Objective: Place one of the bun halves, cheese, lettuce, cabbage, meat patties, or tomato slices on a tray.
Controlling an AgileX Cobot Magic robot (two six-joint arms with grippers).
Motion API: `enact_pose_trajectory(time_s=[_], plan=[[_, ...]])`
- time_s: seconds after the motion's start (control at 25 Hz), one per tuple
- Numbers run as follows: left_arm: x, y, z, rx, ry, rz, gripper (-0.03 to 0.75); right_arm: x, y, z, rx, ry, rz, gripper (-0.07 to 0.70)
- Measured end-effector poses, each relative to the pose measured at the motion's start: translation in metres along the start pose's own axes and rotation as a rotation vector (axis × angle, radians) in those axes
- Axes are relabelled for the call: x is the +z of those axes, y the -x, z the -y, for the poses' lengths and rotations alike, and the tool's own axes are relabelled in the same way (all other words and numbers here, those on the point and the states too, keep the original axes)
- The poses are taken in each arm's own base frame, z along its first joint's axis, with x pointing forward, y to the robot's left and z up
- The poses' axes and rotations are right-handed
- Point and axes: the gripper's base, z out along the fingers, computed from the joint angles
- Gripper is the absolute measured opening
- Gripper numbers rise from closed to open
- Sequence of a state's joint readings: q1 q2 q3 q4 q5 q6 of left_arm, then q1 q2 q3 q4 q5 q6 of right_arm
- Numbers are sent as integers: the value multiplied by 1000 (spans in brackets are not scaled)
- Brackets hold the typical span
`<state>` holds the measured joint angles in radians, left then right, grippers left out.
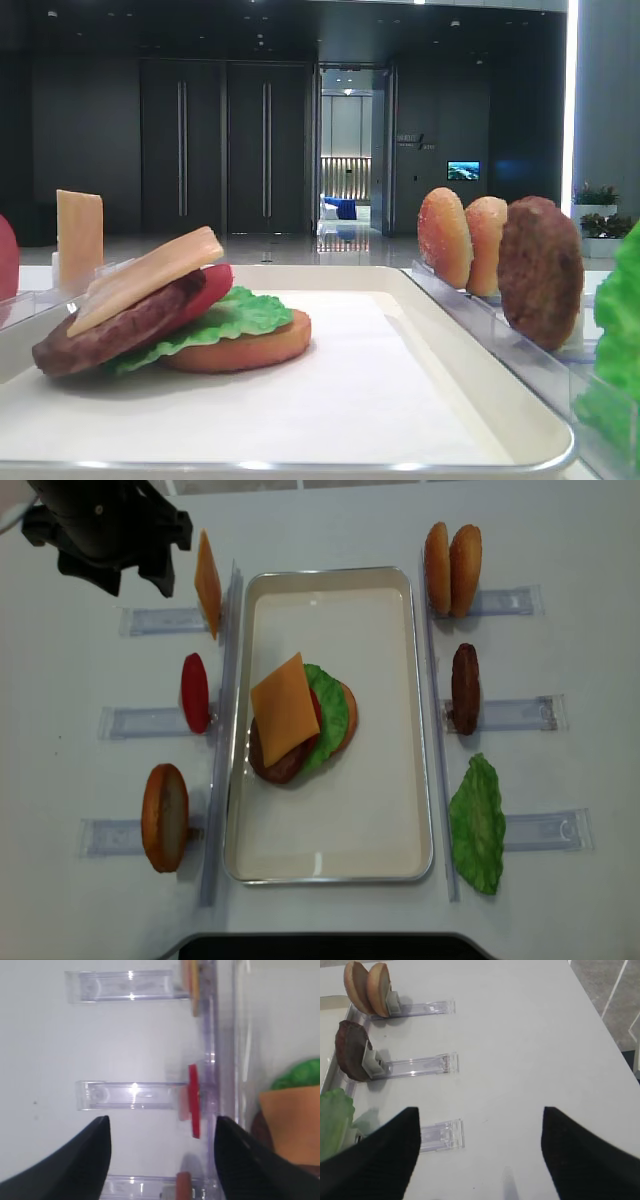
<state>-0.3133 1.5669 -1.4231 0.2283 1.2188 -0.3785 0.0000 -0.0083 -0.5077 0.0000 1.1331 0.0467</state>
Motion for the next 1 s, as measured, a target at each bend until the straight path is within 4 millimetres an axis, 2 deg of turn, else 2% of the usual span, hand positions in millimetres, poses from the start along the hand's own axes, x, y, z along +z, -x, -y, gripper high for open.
enact_pose_trajectory(time_s=[0.24,0.4,0.52,0.64,0.72,0.84,1.0], plan=[[13,10,-85,-100,106,-34,492,0,0,0,0,0,0,485],[18,2,-130,-139,154,-73,492,0,0,0,0,0,0,485],[22,-29,-131,-138,137,-122,492,0,0,0,0,0,0,485],[25,-79,-121,-154,91,-127,492,0,0,0,0,0,0,485],[33,-119,-114,-160,71,-157,492,0,0,0,0,0,0,485],[41,-166,-106,-156,59,-159,492,0,0,0,0,0,0,485],[35,-205,-100,-171,36,-74,492,0,0,0,0,0,0,485]])
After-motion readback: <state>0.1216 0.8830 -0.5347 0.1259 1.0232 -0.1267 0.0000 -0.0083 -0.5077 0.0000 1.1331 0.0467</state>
